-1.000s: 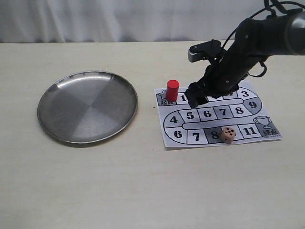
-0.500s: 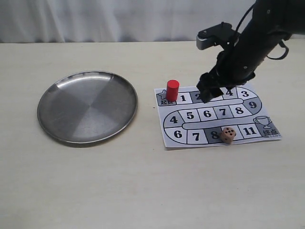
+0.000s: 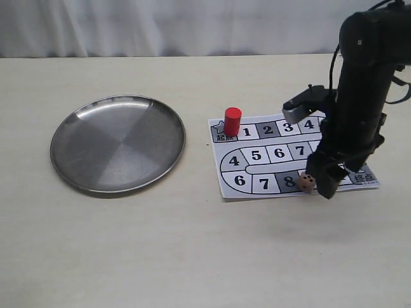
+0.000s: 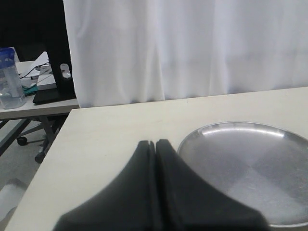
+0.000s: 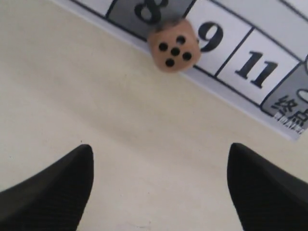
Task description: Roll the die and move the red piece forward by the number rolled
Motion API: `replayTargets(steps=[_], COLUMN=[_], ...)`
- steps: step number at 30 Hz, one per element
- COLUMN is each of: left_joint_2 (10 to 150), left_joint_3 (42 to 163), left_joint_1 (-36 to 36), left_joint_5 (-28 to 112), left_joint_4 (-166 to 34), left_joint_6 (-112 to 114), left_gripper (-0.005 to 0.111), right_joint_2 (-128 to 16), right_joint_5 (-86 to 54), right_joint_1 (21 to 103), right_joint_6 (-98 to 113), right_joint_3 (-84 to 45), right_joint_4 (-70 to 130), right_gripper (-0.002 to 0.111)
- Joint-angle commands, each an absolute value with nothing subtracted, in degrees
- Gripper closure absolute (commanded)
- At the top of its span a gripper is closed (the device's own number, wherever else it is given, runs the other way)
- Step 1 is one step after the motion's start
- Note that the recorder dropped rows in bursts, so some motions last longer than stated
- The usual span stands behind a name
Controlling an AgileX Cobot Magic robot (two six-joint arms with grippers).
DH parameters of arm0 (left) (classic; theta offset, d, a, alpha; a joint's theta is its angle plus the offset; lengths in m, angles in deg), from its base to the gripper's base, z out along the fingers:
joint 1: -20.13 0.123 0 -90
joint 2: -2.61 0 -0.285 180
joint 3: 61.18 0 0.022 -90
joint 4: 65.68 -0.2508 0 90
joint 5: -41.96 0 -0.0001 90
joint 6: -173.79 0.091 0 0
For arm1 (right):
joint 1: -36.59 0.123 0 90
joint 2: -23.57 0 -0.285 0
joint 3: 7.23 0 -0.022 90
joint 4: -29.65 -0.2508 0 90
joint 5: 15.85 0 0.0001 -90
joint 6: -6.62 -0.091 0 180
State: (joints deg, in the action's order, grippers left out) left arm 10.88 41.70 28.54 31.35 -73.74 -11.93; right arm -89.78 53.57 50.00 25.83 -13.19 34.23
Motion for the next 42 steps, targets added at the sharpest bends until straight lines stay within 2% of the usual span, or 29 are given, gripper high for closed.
replayTargets(steps=[1,8,23,32,35,37,42], left_joint_2=[10.56,10.56,10.56,10.56,10.56,10.56,10.56], left_joint_3=[41.60,41.60,41.60,41.60,41.60,41.60,41.60], left_joint_1=[28.11,28.11,28.11,28.11,28.11,28.11,28.11], left_joint_5=[32.08,32.08,32.08,32.08,32.08,32.08,32.08], left_joint_4=[-73.92,-73.92,-73.92,-73.92,-73.92,-73.92,-73.92], left_joint_6=[-11.76,-11.76,-11.76,-11.76,-11.76,-11.76,-11.76], left_gripper=[0.107,0.107,0.107,0.107,0.107,0.107,0.107], right_joint_2=[-89.35,-89.35,-89.35,-87.82,-87.33,-87.33,-91.44], right_joint_5=[54.11,44.34,40.90,43.21,34.91,26.13,15.98], right_joint_1=[49.94,49.94,49.94,49.94,49.94,50.06,50.06], right_joint_6=[26.33,26.97,27.23,25.41,25.41,27.84,36.45], right_joint_3=[-17.56,-23.54,-24.15,-14.12,-8.43,-8.12,-8.12], right_joint_4=[37.44,38.09,38.01,33.55,23.21,15.79,6.98], right_gripper=[0.036,0.036,0.036,0.036,0.036,0.036,0.036])
